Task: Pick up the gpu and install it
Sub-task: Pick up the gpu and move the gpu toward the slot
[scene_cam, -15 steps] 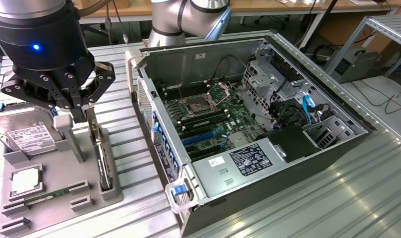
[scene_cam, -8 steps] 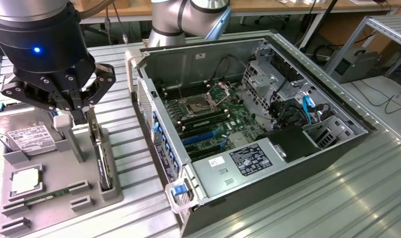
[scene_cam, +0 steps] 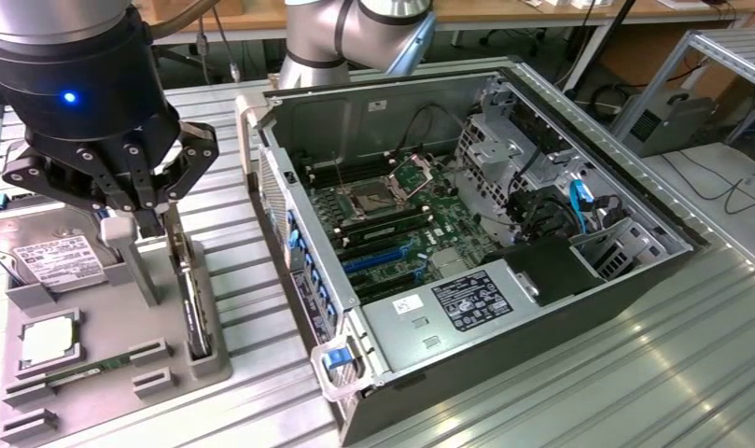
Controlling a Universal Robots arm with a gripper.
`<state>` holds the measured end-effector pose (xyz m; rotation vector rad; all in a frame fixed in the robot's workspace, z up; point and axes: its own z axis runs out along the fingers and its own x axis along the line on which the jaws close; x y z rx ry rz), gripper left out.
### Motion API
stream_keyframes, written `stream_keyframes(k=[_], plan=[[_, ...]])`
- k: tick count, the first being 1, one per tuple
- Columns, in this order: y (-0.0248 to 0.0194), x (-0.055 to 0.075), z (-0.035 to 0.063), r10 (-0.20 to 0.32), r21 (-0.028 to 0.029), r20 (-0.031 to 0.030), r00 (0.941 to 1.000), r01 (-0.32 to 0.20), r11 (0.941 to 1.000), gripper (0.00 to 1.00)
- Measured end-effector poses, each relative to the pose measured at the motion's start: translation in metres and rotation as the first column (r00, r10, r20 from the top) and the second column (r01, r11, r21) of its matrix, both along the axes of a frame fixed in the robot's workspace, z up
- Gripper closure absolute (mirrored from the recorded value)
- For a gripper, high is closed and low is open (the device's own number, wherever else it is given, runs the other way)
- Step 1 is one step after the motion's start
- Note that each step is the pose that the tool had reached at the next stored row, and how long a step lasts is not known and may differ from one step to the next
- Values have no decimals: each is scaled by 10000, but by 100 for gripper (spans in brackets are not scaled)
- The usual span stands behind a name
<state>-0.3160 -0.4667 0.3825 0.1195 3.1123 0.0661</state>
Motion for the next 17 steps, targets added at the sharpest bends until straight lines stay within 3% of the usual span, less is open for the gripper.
stream_keyframes(k=[10,12,13,14,17], plan=[[0,0,0,0,0,0,10000,0,10000,89],[0,0,0,0,0,1,10000,0,10000,64],[0,0,0,0,0,0,10000,0,10000,64],[0,0,0,0,0,1,10000,0,10000,58],[0,0,-42,0,0,1,10000,0,10000,58]])
